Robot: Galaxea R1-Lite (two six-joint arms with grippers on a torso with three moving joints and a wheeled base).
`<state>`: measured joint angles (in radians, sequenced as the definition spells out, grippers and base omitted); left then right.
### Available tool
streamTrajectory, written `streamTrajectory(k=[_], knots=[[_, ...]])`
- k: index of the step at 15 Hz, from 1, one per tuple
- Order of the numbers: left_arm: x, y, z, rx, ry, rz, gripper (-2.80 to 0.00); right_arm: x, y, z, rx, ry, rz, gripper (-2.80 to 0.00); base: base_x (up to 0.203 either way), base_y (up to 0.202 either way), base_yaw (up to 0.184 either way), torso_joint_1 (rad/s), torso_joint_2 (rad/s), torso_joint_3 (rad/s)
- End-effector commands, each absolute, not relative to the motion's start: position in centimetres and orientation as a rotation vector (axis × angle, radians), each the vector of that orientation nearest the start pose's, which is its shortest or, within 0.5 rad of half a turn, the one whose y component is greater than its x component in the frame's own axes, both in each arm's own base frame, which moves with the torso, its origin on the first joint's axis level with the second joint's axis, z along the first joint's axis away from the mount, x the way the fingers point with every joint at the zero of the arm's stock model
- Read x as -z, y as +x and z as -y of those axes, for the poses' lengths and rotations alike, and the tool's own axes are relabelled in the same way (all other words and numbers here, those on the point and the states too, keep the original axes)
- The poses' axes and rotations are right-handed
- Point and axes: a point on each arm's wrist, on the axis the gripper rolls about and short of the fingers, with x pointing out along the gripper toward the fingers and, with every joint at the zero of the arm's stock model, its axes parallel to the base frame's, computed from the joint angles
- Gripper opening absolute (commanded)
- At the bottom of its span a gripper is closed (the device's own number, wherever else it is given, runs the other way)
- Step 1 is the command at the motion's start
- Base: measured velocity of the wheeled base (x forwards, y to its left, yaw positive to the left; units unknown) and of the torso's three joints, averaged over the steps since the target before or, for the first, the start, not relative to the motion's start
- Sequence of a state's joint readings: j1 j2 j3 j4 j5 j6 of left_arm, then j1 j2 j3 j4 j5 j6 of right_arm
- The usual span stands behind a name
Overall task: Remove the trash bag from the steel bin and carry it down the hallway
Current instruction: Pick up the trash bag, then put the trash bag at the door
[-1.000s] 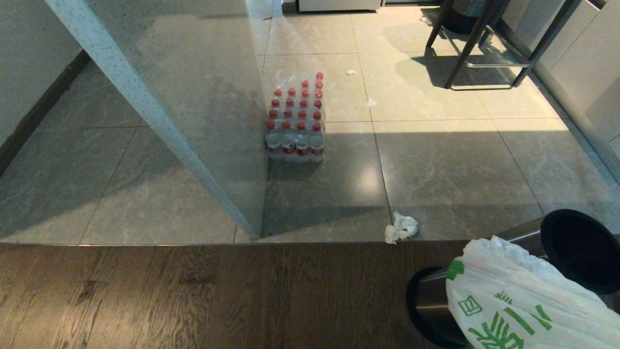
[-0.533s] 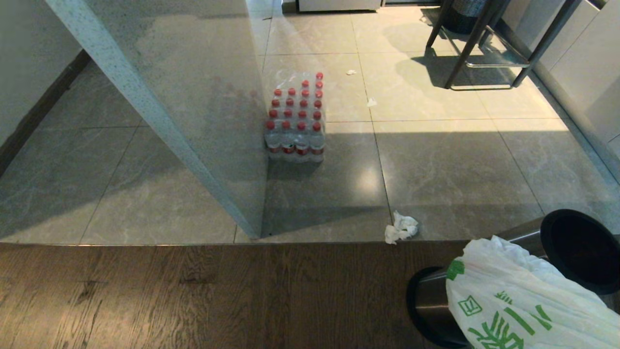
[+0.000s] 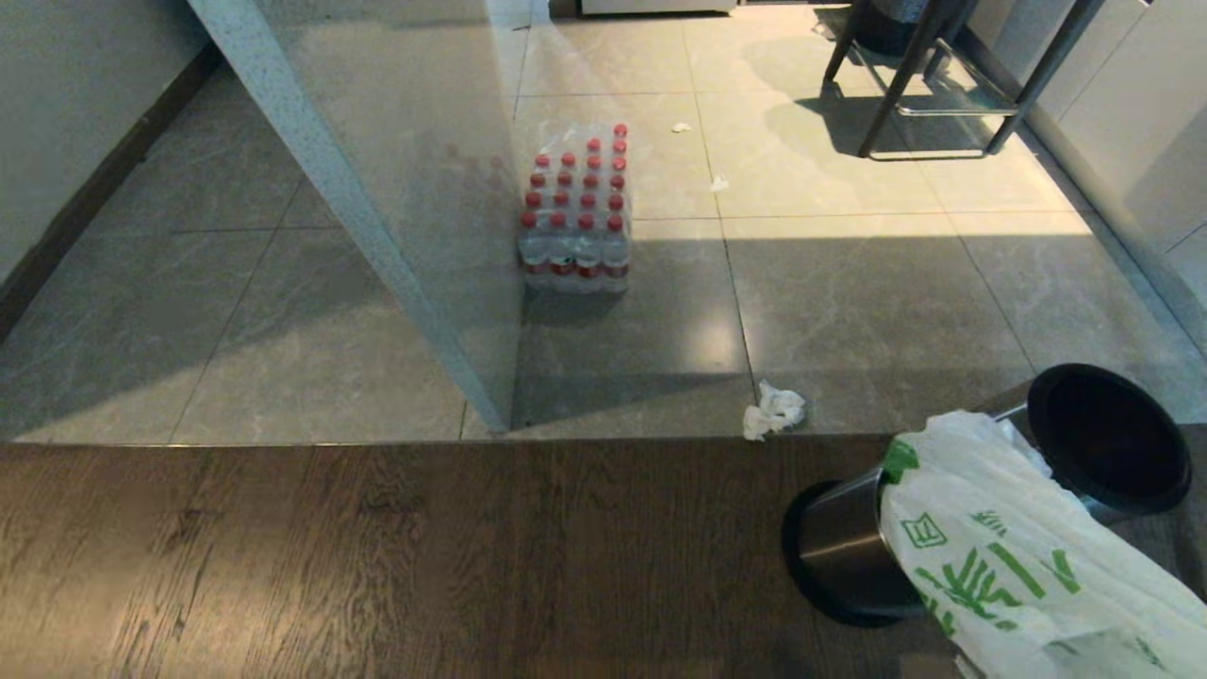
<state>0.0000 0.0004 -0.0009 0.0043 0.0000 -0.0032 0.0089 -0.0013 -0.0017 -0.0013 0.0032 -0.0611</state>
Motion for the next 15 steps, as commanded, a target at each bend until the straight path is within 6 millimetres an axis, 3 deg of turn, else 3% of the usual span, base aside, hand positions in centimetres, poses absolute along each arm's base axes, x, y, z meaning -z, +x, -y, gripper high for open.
streamTrajectory(k=[1, 6, 15], knots=[[-7.52, -2.29, 0.0, 0.0, -0.003, -0.004, -2.8, -7.51, -2.59, 0.02, -0.011, -0.061, 0.043, -2.8, -0.196, 0.0, -0.002, 0.002, 0.01, 0.002], [-7.5, -2.28, 0.0, 0.0, 0.003, -0.005, -2.8, -7.51, -2.59, 0.02, -0.011, -0.061, 0.043, -2.8, -0.169, 0.0, -0.002, 0.002, 0.0, 0.003], [-7.54, -2.29, 0.0, 0.0, 0.002, -0.003, -2.8, -7.51, -2.59, 0.01, -0.012, -0.061, 0.043, -2.8, 0.0, 0.0, 0.0, 0.0, 0.0, 0.0]])
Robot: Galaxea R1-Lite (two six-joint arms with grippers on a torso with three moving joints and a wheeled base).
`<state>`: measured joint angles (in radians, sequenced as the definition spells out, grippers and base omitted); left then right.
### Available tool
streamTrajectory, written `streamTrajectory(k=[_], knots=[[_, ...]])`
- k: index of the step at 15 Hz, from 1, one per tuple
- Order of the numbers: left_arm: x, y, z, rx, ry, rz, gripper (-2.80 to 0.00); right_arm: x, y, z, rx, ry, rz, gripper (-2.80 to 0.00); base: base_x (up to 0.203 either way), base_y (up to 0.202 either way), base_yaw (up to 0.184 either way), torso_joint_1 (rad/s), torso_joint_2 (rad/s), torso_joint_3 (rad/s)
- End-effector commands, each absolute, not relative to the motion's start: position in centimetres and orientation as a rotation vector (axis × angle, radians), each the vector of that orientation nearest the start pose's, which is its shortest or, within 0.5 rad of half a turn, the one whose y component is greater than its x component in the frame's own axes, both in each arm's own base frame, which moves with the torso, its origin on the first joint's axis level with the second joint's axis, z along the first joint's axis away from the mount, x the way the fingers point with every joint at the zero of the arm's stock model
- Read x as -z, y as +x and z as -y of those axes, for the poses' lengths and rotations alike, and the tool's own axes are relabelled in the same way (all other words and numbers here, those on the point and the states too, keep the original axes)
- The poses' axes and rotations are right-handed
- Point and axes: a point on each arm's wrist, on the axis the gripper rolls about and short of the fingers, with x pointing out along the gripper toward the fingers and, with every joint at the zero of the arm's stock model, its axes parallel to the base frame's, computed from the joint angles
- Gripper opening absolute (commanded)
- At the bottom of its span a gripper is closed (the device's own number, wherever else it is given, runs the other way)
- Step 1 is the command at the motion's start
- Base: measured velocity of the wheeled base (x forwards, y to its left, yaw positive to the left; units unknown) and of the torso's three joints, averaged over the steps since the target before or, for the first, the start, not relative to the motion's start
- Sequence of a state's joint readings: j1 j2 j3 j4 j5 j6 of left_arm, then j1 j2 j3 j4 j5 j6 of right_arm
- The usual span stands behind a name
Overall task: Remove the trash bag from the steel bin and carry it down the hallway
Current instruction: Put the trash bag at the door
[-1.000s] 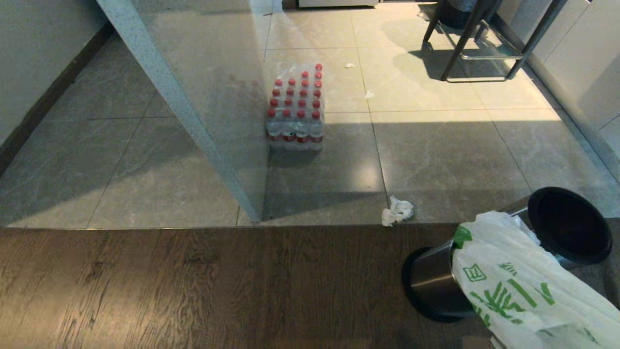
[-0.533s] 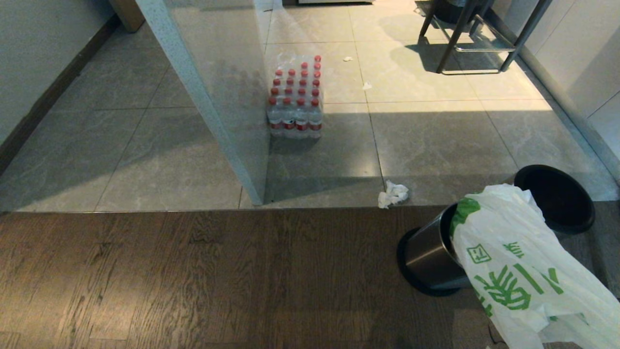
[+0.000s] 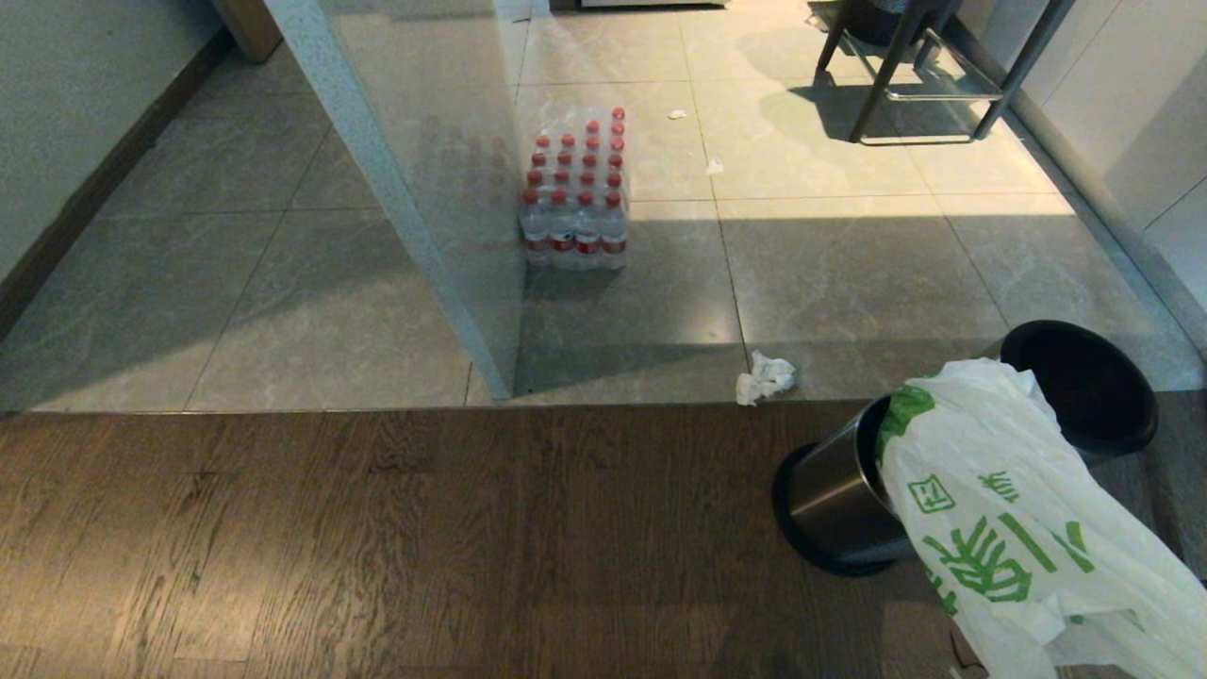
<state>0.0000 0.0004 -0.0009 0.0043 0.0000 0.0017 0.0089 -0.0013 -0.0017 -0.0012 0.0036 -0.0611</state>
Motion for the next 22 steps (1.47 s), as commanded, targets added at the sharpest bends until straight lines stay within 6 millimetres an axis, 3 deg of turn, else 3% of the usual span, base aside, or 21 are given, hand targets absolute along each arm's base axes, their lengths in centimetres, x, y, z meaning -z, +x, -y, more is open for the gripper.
streamTrajectory(k=[1, 8, 22], knots=[[-7.54, -2.29, 0.0, 0.0, 0.002, -0.003, -2.8, -7.51, -2.59, 0.01, -0.012, -0.061, 0.043, -2.8, 0.0, 0.0, 0.0, 0.0, 0.0, 0.0], [-7.5, -2.28, 0.0, 0.0, -0.003, -0.005, -2.8, -7.51, -2.59, 0.01, -0.012, -0.061, 0.043, -2.8, 0.0, 0.0, 0.0, 0.001, 0.0, 0.042], [-7.52, -2.28, 0.0, 0.0, -0.005, -0.003, -2.8, -7.51, -2.59, 0.02, -0.011, -0.061, 0.043, -2.8, 0.0, 0.0, 0.0, 0.002, 0.0, 0.2]])
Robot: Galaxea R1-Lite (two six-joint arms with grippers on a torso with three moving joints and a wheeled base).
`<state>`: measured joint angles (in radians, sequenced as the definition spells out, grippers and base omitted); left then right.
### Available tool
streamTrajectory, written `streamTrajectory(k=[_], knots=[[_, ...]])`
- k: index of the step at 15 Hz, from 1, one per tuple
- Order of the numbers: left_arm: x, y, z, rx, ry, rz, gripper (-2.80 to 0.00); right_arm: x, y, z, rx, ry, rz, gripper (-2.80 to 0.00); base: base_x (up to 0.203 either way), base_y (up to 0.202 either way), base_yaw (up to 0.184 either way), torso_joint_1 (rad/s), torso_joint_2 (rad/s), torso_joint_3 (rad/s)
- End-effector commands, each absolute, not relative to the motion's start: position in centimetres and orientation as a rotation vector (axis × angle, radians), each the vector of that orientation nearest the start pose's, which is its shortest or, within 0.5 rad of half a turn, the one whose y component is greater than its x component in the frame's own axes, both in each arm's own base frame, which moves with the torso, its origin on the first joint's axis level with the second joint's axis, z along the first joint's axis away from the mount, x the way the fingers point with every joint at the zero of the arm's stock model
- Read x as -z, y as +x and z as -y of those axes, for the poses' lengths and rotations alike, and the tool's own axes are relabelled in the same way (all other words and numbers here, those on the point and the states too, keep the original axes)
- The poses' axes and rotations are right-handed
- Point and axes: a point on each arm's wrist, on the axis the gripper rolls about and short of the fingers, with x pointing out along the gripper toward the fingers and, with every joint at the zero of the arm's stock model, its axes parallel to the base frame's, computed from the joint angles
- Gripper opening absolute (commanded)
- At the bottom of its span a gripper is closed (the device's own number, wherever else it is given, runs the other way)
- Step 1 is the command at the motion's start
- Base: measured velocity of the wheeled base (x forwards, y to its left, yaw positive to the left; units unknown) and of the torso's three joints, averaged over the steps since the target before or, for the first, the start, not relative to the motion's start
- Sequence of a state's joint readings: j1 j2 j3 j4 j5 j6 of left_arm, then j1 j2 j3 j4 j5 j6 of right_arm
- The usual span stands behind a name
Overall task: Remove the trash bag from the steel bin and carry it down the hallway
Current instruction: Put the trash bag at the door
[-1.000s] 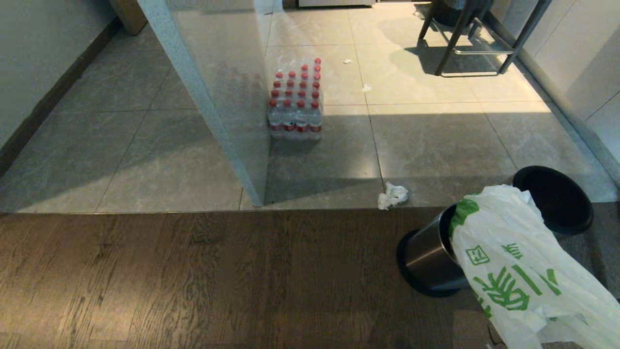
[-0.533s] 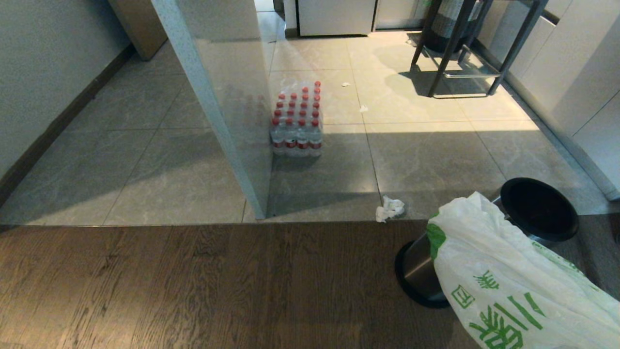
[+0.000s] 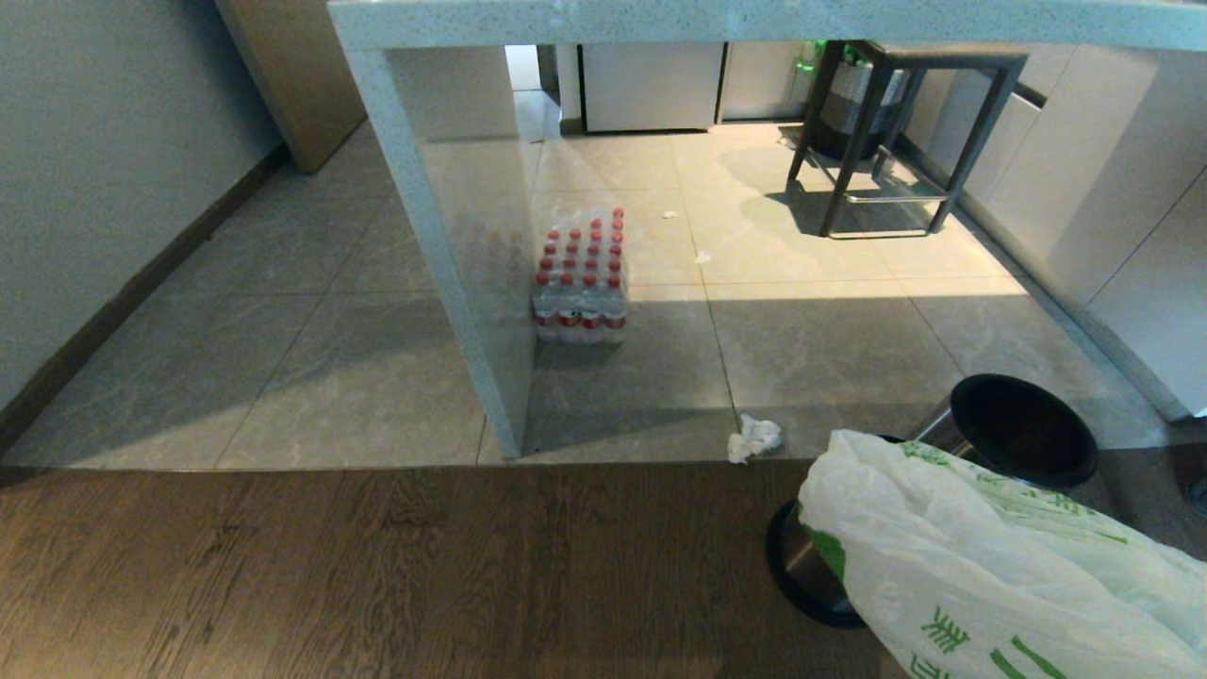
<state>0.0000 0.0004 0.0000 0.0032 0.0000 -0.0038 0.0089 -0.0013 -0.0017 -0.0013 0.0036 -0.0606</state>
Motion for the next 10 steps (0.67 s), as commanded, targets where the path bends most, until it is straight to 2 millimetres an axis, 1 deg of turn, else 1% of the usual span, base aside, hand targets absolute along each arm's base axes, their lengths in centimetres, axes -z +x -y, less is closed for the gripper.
streamTrajectory(k=[1, 10], knots=[[-7.5, -2.28, 0.0, 0.0, -0.005, -0.004, -2.8, -7.51, -2.59, 0.01, -0.012, -0.061, 0.043, -2.8, 0.0, 0.0, 0.0, 0.002, 0.0, 0.201], [-7.5, -2.28, 0.0, 0.0, -0.005, -0.004, -2.8, -7.51, -2.59, 0.01, -0.012, -0.061, 0.043, -2.8, 0.0, 0.0, 0.0, 0.002, 0.0, 0.202]])
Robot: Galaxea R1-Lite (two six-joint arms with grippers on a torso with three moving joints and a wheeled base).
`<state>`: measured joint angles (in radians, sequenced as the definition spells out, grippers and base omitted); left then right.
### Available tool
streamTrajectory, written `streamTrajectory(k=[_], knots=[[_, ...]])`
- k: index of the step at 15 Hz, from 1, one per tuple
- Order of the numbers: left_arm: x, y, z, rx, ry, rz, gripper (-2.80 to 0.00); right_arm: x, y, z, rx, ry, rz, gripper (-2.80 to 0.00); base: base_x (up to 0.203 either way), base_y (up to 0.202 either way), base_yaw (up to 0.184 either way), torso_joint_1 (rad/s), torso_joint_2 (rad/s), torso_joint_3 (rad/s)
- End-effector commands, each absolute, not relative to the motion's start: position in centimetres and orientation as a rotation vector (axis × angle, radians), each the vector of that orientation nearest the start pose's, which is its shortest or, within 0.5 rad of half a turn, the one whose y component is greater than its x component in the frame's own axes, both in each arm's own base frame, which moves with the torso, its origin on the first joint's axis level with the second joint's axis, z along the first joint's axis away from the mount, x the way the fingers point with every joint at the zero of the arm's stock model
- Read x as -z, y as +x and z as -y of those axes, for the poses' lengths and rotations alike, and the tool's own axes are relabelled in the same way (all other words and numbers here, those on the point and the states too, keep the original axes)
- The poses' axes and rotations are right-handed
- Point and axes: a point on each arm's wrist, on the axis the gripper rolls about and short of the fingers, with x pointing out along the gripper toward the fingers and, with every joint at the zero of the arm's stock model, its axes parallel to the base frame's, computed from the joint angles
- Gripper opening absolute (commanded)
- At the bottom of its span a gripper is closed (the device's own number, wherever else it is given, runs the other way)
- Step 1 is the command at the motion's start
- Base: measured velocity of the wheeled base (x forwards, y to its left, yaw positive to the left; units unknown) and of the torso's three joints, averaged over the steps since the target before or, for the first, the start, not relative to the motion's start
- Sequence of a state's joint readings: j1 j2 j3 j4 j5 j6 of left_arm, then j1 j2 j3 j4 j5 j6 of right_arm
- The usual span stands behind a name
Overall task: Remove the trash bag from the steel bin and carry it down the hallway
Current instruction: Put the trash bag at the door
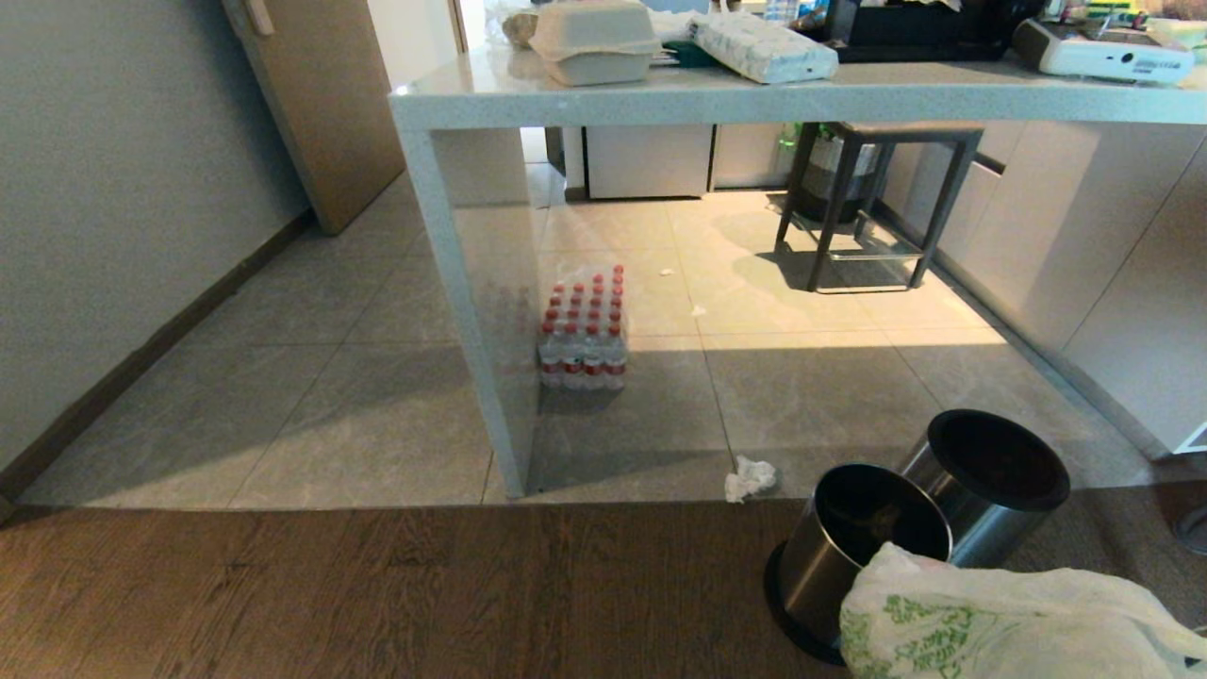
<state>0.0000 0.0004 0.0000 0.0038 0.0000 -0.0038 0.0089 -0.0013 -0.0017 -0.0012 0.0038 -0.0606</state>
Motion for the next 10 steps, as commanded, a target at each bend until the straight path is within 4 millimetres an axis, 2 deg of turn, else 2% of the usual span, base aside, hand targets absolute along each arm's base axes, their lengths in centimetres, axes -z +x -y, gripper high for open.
streamTrajectory(k=[1, 6, 10], knots=[[-7.52, -2.28, 0.0, 0.0, -0.005, -0.003, -2.8, -7.51, -2.59, 0.01, -0.012, -0.061, 0.043, -2.8, 0.0, 0.0, 0.0, 0.002, 0.01, 0.211], [-7.52, -2.28, 0.0, 0.0, -0.005, -0.003, -2.8, -7.51, -2.59, 0.01, -0.012, -0.061, 0.043, -2.8, 0.0, 0.0, 0.0, 0.002, 0.0, 0.202], [-7.52, -2.28, 0.0, 0.0, 0.002, -0.003, -2.8, -7.51, -2.59, 0.01, -0.012, -0.061, 0.043, -2.8, 0.0, 0.0, 0.0, 0.002, -0.02, 0.052]])
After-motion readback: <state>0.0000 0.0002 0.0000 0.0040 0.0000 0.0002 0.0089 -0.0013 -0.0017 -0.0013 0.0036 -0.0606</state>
